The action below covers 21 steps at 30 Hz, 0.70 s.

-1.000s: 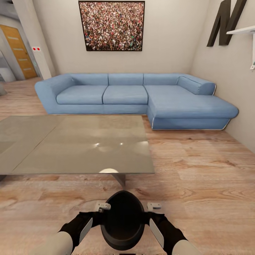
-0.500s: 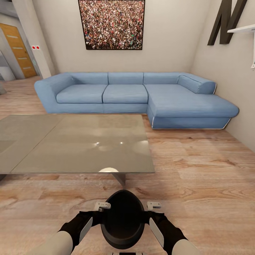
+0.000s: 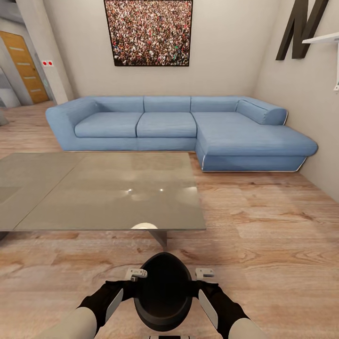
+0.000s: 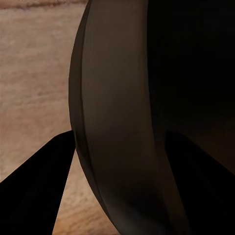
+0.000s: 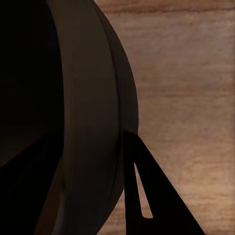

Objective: Place each of the two pumpkins and all three candles from the living room inside a cabinet in the living room (use any cabinet), then make sure every cabinet is closed, and position the cauldron so it is next to a table in the living room.

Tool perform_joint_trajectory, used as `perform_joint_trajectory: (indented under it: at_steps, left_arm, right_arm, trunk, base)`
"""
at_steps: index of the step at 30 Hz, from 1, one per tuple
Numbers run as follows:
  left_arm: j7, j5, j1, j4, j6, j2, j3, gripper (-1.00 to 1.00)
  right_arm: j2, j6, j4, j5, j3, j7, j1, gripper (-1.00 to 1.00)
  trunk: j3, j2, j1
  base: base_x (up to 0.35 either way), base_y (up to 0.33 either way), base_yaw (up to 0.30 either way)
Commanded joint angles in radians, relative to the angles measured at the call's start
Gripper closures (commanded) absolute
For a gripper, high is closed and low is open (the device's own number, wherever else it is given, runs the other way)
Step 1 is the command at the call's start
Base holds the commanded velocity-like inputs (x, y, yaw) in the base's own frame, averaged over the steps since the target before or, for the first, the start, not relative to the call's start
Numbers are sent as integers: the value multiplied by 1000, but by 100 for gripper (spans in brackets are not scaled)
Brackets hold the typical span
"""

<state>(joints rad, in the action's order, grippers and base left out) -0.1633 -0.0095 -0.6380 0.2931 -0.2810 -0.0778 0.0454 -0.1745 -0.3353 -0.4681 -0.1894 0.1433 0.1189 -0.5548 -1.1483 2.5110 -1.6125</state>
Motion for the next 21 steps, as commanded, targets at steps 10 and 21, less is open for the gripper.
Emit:
perform_joint_trajectory:
  at_steps: [10, 21]
  left_arm:
    - [-5, -12, 1, -17, -4, 0, 2, 100]
    - [-4, -12, 1, -17, -4, 0, 2, 100]
  right_arm:
    - [0, 44, -4, -24, 12, -10, 1, 100]
    - [0, 44, -4, -24, 13, -10, 1, 100]
  trunk:
    - [-1, 0, -9]
    - [-1, 0, -9]
  base:
    - [11, 0, 0]
    - [47, 0, 0]
